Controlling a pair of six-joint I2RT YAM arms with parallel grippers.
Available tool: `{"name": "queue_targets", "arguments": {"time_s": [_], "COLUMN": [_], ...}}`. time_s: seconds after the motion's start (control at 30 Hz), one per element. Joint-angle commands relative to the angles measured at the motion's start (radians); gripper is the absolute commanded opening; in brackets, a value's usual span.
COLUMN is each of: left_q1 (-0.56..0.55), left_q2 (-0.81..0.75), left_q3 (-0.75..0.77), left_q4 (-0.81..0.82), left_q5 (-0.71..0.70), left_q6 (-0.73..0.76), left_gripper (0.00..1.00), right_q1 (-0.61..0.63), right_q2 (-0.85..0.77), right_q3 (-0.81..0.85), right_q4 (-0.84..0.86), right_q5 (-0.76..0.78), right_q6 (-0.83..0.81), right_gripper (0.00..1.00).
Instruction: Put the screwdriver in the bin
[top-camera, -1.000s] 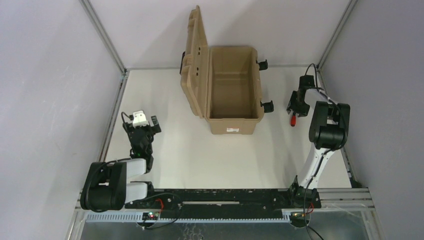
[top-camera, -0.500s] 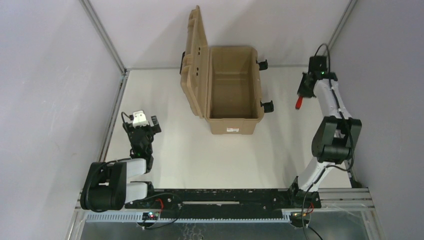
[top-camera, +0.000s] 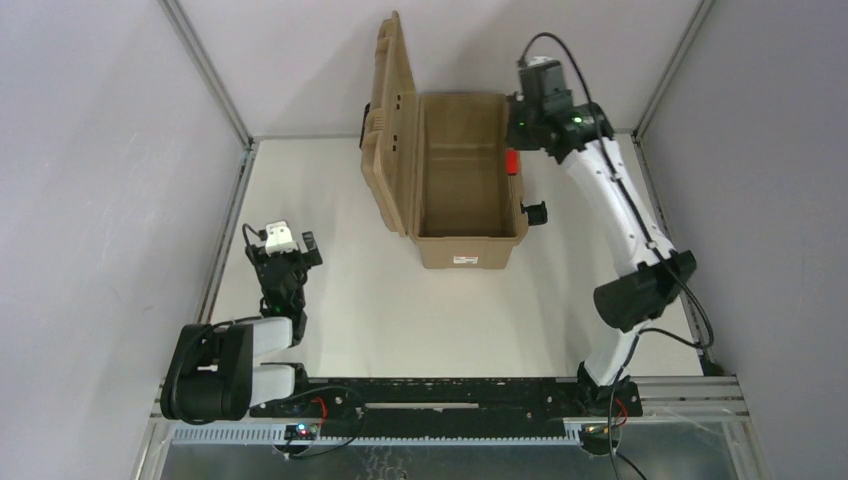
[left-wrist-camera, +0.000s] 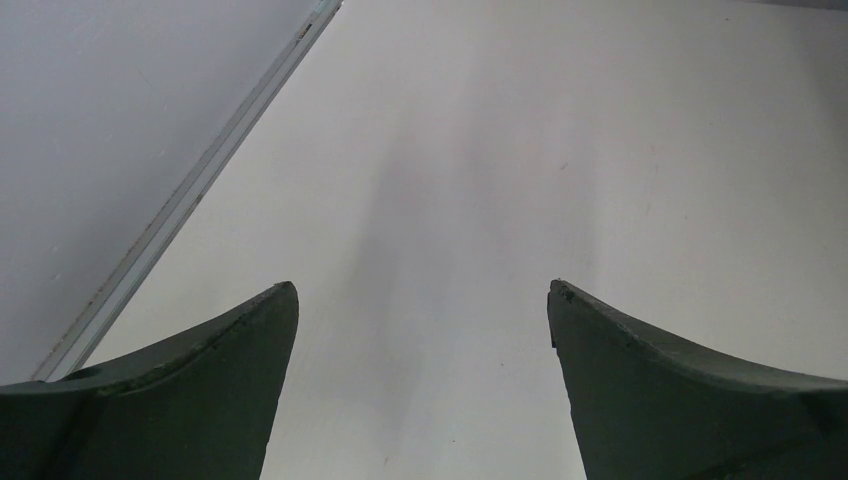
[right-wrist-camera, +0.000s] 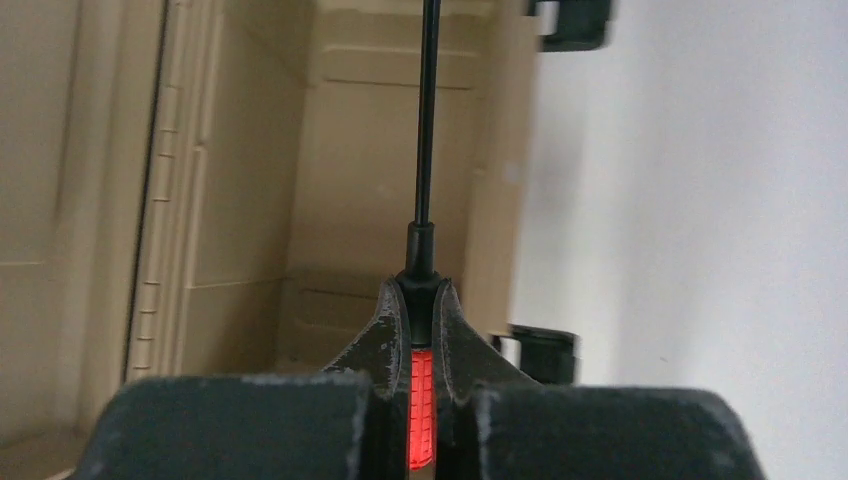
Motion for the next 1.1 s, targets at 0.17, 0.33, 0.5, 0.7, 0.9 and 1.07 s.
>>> {"name": "queue_targets", "arguments": {"time_s": [0.17, 0.33, 0.5, 0.7, 0.9, 1.07], "left_q1": [0.008, 0.008, 0.008, 0.008, 0.008, 0.008], "left_q2": [0.003, 0.002, 0.003, 0.003, 0.003, 0.003], "left_q3": [0.048, 0.048, 0.048, 0.048, 0.049, 0.048], "left_q4": [0.06, 0.06, 0.06, 0.06, 0.06, 0.06], "left_q5": [-0.003, -0.002, -0.003, -0.002, -0.003, -0.004], "left_q6": [-0.001, 0.0, -0.001, -0.001, -0.001, -0.001], "left_gripper": [1.0, 1.0, 1.0, 1.0, 1.0, 1.0], "right_q1": [0.157, 0.163, 0.165, 0.166, 0.166, 0.164], "right_q2": [0.31, 0.444, 0.553, 0.62, 0.557, 0.418], "right_q3": [0.15, 0.159, 0.156, 0.153, 0.164, 0.204], "right_q4": [0.052, 0.113, 0.155, 0.153, 0.131, 0.109], "right_q5": [0.0, -0.021, -0.058, -0.054, -0.054, -0.061], "right_q6": [0.073, 0.089, 0.11, 0.134, 0.126, 0.085], "right_gripper": [0.03, 0.04, 0.08, 0.19, 0.52, 0.67]}}
